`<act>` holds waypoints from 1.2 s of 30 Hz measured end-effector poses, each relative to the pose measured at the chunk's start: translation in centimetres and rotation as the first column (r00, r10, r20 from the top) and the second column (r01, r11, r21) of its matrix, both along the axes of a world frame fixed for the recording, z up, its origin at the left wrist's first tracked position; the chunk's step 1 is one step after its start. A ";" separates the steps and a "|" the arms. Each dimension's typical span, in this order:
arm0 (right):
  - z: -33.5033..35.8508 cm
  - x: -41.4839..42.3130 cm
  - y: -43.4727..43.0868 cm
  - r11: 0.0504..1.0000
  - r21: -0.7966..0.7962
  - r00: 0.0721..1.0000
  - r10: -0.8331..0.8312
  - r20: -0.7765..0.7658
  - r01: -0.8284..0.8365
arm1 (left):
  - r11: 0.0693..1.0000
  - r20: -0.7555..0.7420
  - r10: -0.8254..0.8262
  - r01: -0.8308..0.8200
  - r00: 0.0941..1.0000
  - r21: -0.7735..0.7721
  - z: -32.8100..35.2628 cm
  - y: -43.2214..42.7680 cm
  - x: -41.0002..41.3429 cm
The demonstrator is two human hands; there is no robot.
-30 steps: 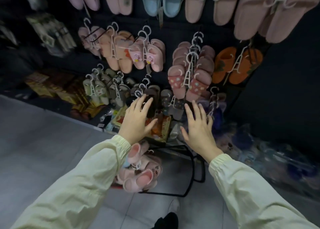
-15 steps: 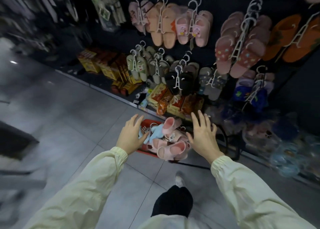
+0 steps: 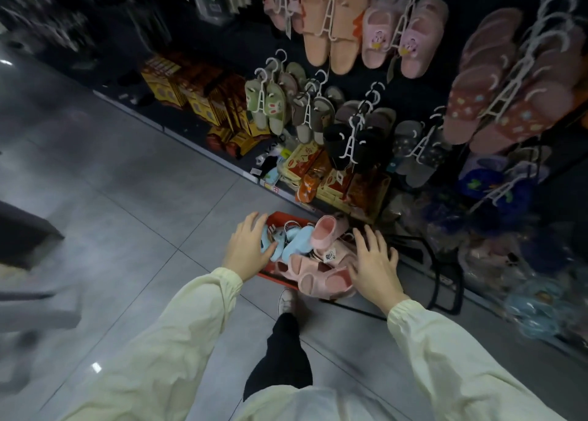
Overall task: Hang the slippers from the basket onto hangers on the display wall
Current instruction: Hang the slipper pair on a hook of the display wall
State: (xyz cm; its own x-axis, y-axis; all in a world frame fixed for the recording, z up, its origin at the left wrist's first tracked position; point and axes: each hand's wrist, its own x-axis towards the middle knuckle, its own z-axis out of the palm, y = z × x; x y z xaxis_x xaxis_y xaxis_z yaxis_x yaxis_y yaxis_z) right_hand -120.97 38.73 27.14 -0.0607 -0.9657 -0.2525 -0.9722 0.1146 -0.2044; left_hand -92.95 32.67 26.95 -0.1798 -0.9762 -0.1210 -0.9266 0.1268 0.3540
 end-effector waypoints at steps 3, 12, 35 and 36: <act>-1.1 0.7 -2.7 0.996 0.082 1.000 -0.024 -0.014 0.025 | 0.999 -0.025 -0.024 0.025 0.999 0.040 -0.9 -4.1 -0.3; -2.8 1.3 -8.0 0.949 0.234 0.977 -0.211 -0.020 0.210 | 0.966 -0.088 -0.166 0.180 0.982 0.184 -3.6 -14.8 -3.0; -25.1 -2.8 -9.7 0.665 0.625 0.861 -0.508 -0.023 0.409 | 0.729 0.231 -0.494 0.255 0.838 0.635 -24.2 -20.4 -9.5; -26.3 -2.8 -9.6 0.660 0.626 0.855 -0.518 -0.019 0.414 | 0.728 0.258 -0.520 0.265 0.814 0.632 -24.9 -20.9 -9.9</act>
State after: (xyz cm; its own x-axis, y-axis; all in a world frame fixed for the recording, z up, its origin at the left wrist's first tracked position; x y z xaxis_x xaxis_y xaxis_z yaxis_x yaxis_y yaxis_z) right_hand -123.79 29.09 0.81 -0.3729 -0.4691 -0.8006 -0.7205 0.6901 -0.0687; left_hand -102.86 11.80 2.04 -0.3426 -0.5629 -0.7522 -0.9037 0.4162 0.1002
